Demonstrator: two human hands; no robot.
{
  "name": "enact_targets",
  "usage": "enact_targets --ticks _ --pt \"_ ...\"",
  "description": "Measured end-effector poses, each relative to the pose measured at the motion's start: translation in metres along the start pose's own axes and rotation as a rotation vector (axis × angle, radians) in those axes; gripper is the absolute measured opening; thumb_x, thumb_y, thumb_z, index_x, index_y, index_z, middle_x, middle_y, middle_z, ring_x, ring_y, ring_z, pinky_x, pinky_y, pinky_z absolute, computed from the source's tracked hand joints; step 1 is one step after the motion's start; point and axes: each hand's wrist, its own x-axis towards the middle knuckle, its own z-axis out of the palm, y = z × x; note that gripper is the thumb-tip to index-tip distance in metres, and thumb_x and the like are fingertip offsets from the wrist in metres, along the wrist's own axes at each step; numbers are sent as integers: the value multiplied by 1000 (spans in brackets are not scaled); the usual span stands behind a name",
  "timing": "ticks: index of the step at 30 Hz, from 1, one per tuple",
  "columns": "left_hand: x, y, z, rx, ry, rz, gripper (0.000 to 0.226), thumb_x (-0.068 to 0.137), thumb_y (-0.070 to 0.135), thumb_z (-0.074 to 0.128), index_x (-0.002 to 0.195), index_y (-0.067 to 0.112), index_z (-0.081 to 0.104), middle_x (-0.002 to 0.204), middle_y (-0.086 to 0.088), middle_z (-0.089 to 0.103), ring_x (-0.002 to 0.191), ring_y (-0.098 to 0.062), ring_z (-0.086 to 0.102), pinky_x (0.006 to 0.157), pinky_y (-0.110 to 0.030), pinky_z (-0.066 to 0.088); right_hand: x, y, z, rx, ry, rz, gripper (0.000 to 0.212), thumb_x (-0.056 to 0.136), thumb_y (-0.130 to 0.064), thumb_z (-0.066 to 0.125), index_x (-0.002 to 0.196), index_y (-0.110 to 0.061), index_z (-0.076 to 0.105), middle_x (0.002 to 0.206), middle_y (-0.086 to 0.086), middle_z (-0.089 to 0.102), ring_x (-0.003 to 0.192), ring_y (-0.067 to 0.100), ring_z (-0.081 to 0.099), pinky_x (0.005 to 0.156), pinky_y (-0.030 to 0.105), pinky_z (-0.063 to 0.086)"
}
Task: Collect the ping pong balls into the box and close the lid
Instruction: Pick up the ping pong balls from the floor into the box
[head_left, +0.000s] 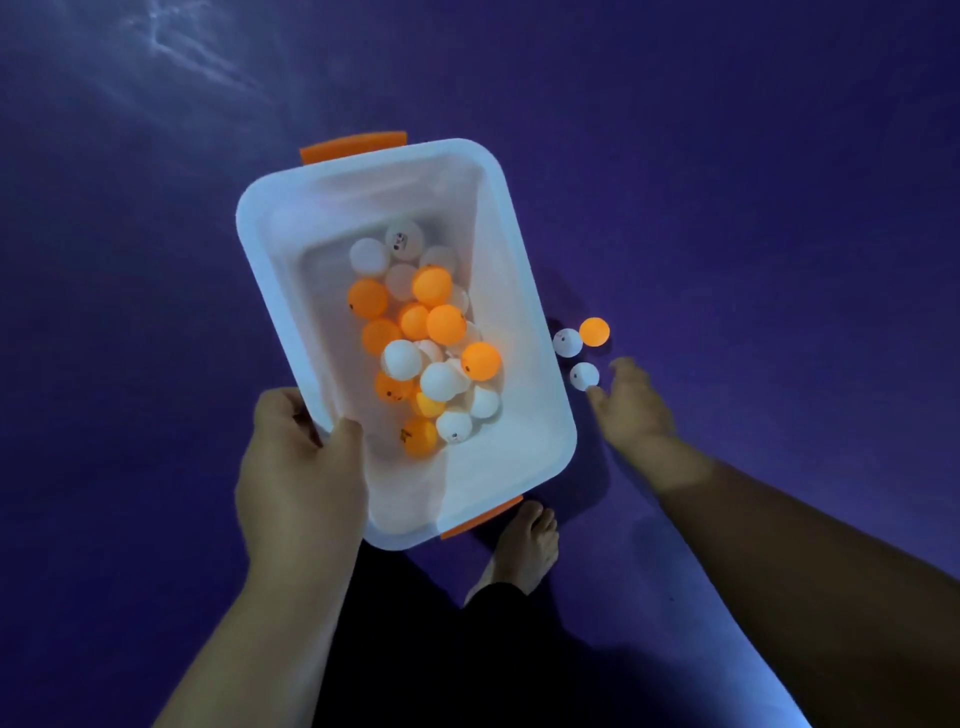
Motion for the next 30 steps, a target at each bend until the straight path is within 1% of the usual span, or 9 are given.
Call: enact_targets --ticks 5,8,12,15,18,21,23,27,30 --pt "27 4 14 22 -24 42 16 85 20 58 80 30 46 77 9 59 71 -5 56 55 -29 43 27 -12 31 239 72 138 50 92 -36 45 129 -3 36 136 20 34 114 42 46 84 45 40" --pt "33 9 18 29 -51 49 16 85 20 58 83 31 47 78 10 59 73 -6 57 56 -29 45 23 -13 36 379 73 205 69 70 -43 29 123 0 41 130 23 38 111 40 46 83 40 37" --pt "34 13 17 45 -66 55 12 86 21 58 93 24 49 80 9 59 75 -7 57 60 -31 48 8 -9 34 494 363 161 38 83 -38 56 106 -9 51 114 13 53 88 27 54 70 36 46" --pt "33 16 14 42 -61 53 12 86 20 58 94 21 49 81 8 60 75 -9 58 63 -34 48 -16 -21 11 693 555 26 18 85 -34 59 97 -24 49 102 4 57 73 10 49 63 25 41" --pt "32 16 13 50 -61 54 12 86 20 57 94 20 49 80 7 59 74 -10 57 59 -31 46 -57 -43 -17 820 621 -244 20 84 -28 61 99 -33 49 101 -3 56 76 1 52 68 13 42" --pt "30 14 13 57 -71 52 11 86 18 57 92 21 48 79 6 58 73 -10 56 57 -29 45 -83 -56 -29 724 468 -612 35 80 -30 63 113 -25 51 105 -14 52 82 1 52 70 10 43" --pt "29 12 12 63 -80 43 11 86 18 57 92 20 48 79 6 58 73 -11 57 57 -30 45 -80 -56 -29 632 385 -706 46 78 -36 64 120 -29 48 103 -17 49 76 5 51 70 13 44" --pt "31 7 10 124 -87 61 12 86 17 56 93 18 47 78 4 58 70 -12 55 59 -35 46 -33 -42 -18 752 602 -301 17 88 -23 56 104 -27 57 96 -8 52 71 2 49 71 25 45" --pt "33 5 8 163 -85 72 13 86 18 57 91 20 45 75 5 56 67 -9 52 54 -31 42 14 -25 -8 441 560 -129 21 90 -15 52 109 -20 60 108 -7 50 79 10 51 75 36 48"
